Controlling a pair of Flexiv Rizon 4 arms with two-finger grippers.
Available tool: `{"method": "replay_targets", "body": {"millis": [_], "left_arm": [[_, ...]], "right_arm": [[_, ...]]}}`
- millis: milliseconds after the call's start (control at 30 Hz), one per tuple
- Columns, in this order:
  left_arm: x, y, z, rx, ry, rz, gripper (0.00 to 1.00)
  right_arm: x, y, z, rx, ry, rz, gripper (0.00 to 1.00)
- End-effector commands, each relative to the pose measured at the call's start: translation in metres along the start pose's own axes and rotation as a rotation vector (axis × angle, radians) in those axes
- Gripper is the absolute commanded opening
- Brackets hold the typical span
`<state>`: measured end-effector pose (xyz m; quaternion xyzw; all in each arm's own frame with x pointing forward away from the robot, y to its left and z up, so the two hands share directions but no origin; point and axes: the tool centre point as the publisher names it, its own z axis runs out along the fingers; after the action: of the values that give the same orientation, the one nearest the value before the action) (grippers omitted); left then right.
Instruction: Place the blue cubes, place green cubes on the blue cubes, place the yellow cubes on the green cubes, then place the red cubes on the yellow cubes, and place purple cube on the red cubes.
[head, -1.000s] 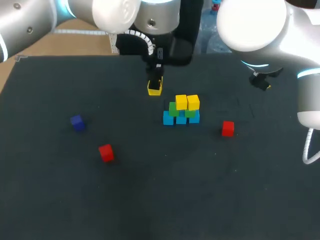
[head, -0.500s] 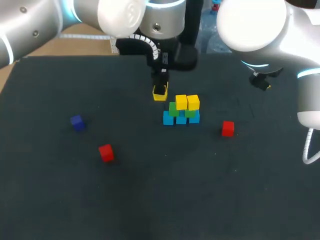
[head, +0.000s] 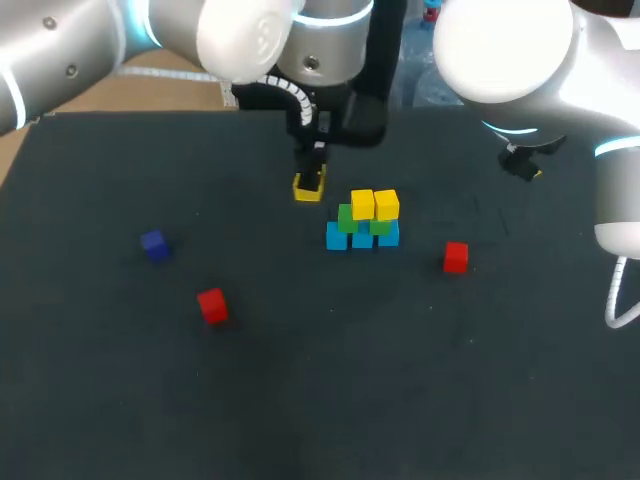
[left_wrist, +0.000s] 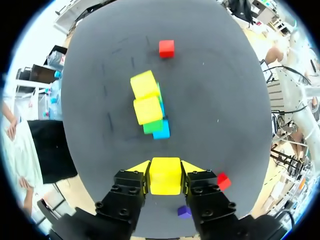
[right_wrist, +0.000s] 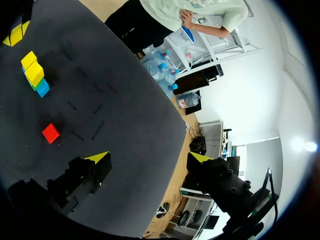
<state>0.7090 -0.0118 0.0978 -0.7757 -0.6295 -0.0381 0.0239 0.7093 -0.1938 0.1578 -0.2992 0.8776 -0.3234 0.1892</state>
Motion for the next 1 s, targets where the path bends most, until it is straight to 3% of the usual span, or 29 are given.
{"method": "replay_targets", "body": {"millis": [33, 200, 367, 667, 1000], "left_arm": [[0.022, -0.009, 0.003, -0.012, 0.011, -0.014, 0.00], [0.058, -0.007, 0.022, -0.018, 0.058, -0.091, 0.00], [0.081, -0.006, 0.038, -0.038, 0.057, -0.157, 0.00], [0.088, -0.008, 0.064, -0.058, 0.060, -0.230, 0.00], [0.095, -0.006, 0.084, -0.071, 0.098, -0.231, 0.00]], "right_arm": [[0.001, 0.000, 0.001, 0.001, -0.004, 0.001, 1.00], [0.001, 0.000, 0.001, 0.001, -0.004, 0.001, 1.00], [0.001, 0.000, 0.001, 0.001, -0.004, 0.001, 1.00], [0.001, 0.000, 0.001, 0.001, -0.004, 0.001, 1.00], [0.001, 0.000, 0.001, 0.001, -0.004, 0.001, 1.00]]}}
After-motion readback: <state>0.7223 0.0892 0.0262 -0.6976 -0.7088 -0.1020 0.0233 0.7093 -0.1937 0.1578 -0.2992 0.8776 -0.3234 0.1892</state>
